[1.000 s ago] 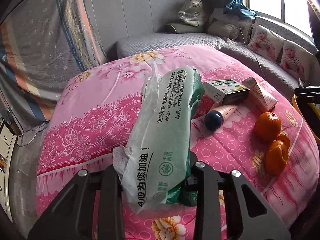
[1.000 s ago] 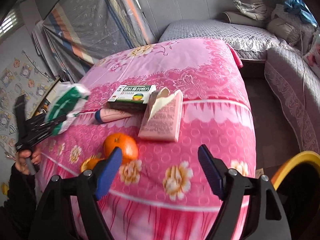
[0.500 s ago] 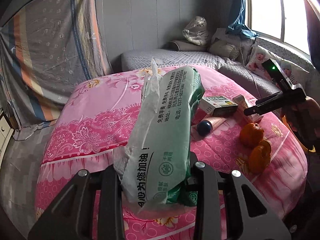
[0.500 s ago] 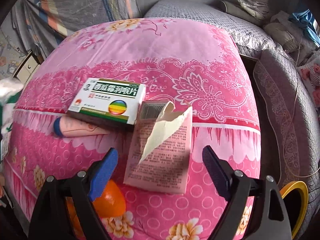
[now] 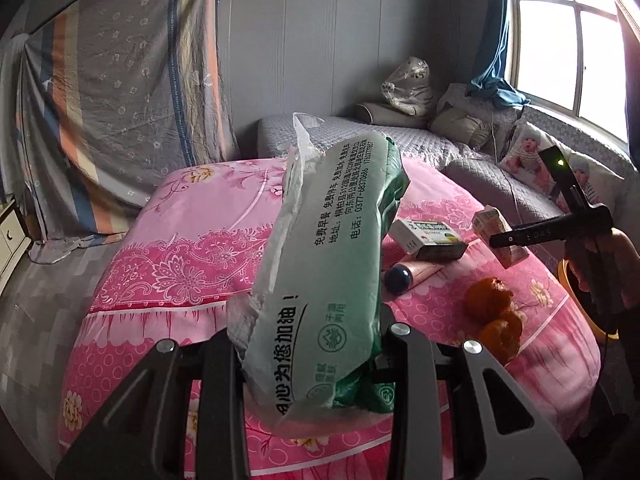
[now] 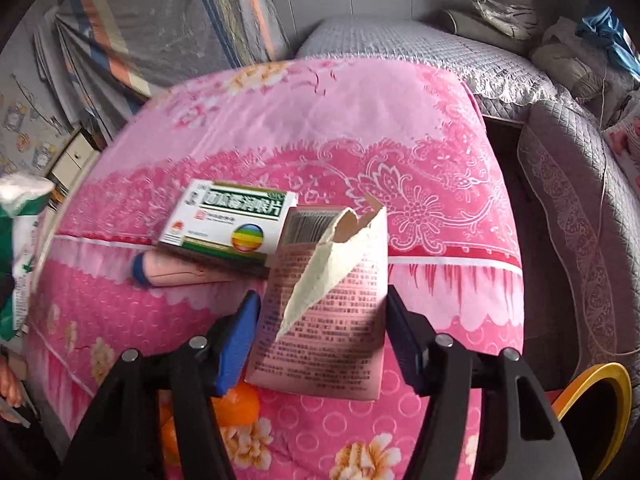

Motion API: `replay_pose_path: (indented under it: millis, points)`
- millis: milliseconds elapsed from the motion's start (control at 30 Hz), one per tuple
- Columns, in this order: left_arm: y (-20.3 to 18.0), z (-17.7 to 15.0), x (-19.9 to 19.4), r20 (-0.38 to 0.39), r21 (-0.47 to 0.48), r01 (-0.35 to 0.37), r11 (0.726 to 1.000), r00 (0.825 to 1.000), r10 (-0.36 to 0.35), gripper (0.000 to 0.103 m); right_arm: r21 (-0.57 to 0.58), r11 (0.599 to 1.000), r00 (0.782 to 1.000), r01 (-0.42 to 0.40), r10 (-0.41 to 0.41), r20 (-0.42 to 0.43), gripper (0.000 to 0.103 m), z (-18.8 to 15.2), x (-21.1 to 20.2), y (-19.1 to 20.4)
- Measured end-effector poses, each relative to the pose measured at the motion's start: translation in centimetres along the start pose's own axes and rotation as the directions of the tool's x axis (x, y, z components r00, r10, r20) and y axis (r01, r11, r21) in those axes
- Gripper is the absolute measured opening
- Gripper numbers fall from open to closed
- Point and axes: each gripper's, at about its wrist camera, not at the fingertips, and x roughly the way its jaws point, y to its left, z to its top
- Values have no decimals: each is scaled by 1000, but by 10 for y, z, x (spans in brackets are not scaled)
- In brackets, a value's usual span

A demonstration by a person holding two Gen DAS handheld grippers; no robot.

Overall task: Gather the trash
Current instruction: 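Grasp the white-green plastic bag with left tool while right tool grasps torn pink box, then carry both items over the yellow bin and open both tools to drop them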

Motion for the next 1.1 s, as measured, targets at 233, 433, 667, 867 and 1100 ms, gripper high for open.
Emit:
replay_pose_path:
  millis: [233, 433, 667, 867, 1100]
  points:
    - [-34, 16, -27, 77, -67, -6, 998, 997, 11, 30, -10, 985, 978, -173, 172, 120, 59, -33, -81, -4]
    - [-75, 27, -42, 124, -66, 58, 996, 991, -49, 30, 8, 964, 952, -265, 260, 159, 59, -74, -126, -18]
    - [-129, 42, -49, 148, 1, 161, 987, 976, -159, 30, 90, 960, 945, -265, 240, 222, 59, -111, -159, -58]
    - [-173, 50, -48, 143, 77, 229, 970, 961, -238, 30, 178, 956, 945, -233, 179, 276, 59, -136, -180, -103]
    - [-224, 57, -38, 123, 145, 309, 940, 937, -327, 30, 281, 941, 942, -187, 91, 323, 59, -164, -198, -151]
